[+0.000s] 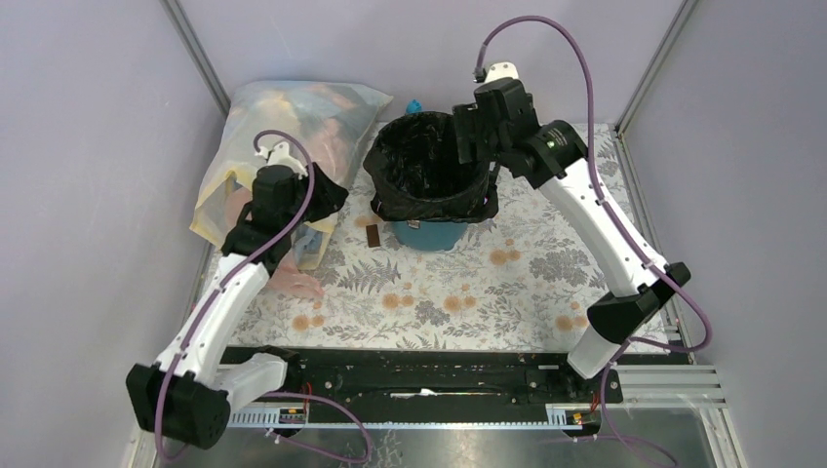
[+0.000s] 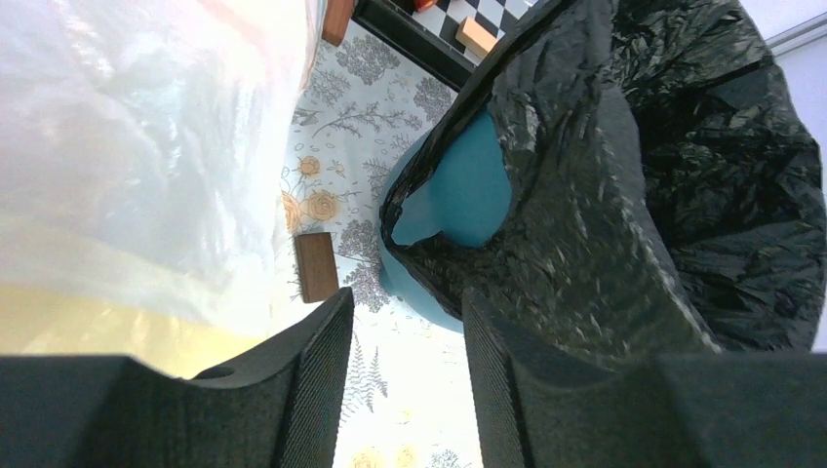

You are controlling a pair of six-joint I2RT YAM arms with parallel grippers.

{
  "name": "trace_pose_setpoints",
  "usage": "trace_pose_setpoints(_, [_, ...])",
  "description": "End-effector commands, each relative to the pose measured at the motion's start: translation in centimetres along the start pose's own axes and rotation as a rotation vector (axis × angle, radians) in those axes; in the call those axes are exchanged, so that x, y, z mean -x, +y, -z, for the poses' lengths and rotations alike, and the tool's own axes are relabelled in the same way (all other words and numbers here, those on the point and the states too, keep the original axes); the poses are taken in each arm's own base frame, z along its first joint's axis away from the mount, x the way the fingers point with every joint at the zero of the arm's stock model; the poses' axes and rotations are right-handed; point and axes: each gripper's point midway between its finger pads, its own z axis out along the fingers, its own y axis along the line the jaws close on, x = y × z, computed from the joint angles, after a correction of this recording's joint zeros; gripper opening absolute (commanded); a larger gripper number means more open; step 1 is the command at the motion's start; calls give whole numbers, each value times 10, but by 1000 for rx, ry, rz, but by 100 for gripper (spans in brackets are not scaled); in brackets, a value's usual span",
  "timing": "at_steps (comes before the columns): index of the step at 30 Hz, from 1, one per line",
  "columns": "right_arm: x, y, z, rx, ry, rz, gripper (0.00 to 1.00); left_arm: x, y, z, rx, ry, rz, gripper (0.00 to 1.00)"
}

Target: Put the trash bags into the trash bin

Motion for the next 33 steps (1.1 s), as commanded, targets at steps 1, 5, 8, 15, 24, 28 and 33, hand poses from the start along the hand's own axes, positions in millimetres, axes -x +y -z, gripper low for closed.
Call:
trace_pose_setpoints(1, [-8, -24, 8, -64, -30, -81, 94, 16, -1, 32, 16, -78, -24, 50])
trace_pose_setpoints(5, [-22, -25, 13, -38, -53, -132, 99, 14, 8, 54, 41, -120, -27, 62])
trace_pose_setpoints(8, [-31, -27, 12, -27, -61, -163, 100, 9, 14, 65, 48, -138, -17, 73])
trace_pose_setpoints(15, [-25, -24, -4, 8, -69, -268, 94, 3, 16, 77, 31, -157, 9, 88])
trace_pose_setpoints(24, [-31, -37, -20, -91, -70, -371, 94, -7, 32, 80, 73, -173, 4, 98])
trace_pose_setpoints(28, [-48, -61, -5, -127, -176, -382, 97, -21, 34, 74, 54, -138, 15, 99])
trace_pose_setpoints(33, [-69, -99, 27, -219, -319, -378, 100, -33, 36, 66, 25, -121, 7, 99])
